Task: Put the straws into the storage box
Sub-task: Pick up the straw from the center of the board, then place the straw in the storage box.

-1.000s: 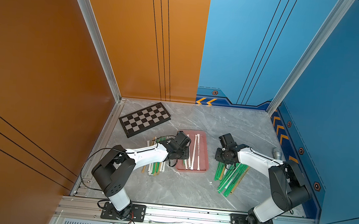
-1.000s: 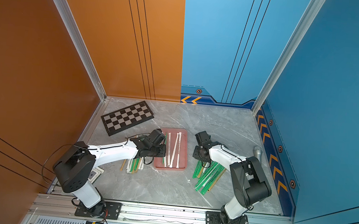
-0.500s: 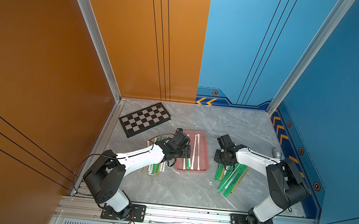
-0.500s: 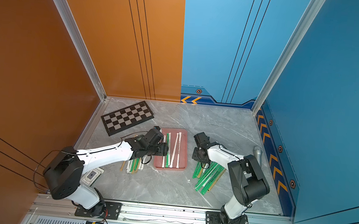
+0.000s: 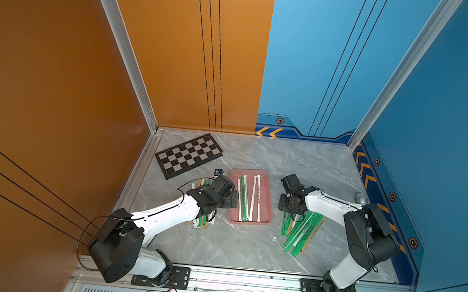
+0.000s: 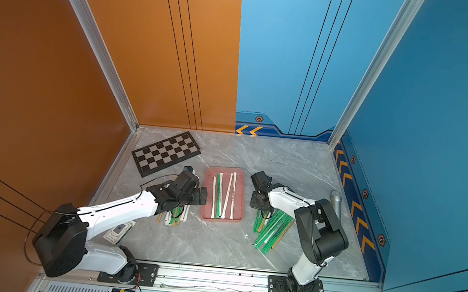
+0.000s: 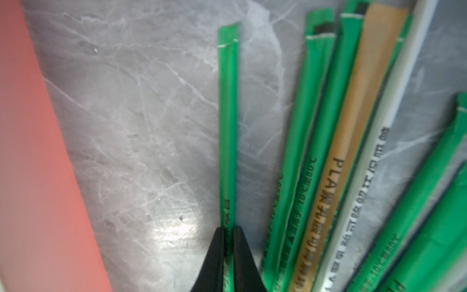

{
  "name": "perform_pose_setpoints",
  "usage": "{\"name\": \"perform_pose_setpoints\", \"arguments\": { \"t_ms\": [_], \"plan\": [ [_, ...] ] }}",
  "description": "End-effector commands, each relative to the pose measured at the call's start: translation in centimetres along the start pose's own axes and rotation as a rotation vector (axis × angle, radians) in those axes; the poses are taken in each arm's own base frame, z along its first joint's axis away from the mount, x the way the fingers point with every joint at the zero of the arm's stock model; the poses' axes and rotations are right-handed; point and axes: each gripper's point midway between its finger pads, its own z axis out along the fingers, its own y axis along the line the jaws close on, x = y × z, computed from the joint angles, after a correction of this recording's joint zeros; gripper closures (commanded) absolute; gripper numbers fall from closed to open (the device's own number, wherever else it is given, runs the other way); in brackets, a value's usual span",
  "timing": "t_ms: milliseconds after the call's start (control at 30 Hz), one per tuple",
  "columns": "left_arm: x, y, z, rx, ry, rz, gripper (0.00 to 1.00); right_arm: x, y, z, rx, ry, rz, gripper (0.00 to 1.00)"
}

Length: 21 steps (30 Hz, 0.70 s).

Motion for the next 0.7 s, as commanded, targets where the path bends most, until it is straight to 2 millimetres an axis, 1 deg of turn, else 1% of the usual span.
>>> {"name": "perform_pose_setpoints", "arguments": {
  "t_ms": [0, 100, 233, 367, 467, 567, 667],
  "plan": [
    [0.2, 1.9, -0.6, -0.046, -0.006, -0.017, 0.01, 1.3, -0.5, 0.1, 0.036, 0.055, -0.019, 0.93],
    [0.3, 3.1, -0.7, -0.068, -0.002, -0.027, 0.02, 0.4, 0.1, -1.1, 0.009, 0.019, -0.007, 0.94],
    [1.0, 4.4, -0.4, -0.089, 0.032, -0.049, 0.01, -0.9, 1.4, -3.4, -0.043, -0.05, 0.003, 0.95],
    [2.1, 4.5, 0.1, -0.077, 0.074, -0.052, 0.01, -1.9, 3.0, -5.7, -0.105, -0.102, 0.006, 0.95],
    [2.5, 4.5, 0.4, -0.077, 0.092, -0.048, 0.0, -2.8, 4.0, -7.2, -0.16, -0.142, 0.022, 0.96],
    [2.6, 4.6, 0.7, -0.083, 0.103, -0.045, 0.01, -3.3, 5.7, -8.6, -0.23, -0.162, 0.018, 0.96],
    [2.8, 4.6, 1.0, -0.087, 0.115, -0.043, 0.05, -3.5, 8.0, -9.4, -0.322, -0.173, 0.014, 0.96]
  ]
}}
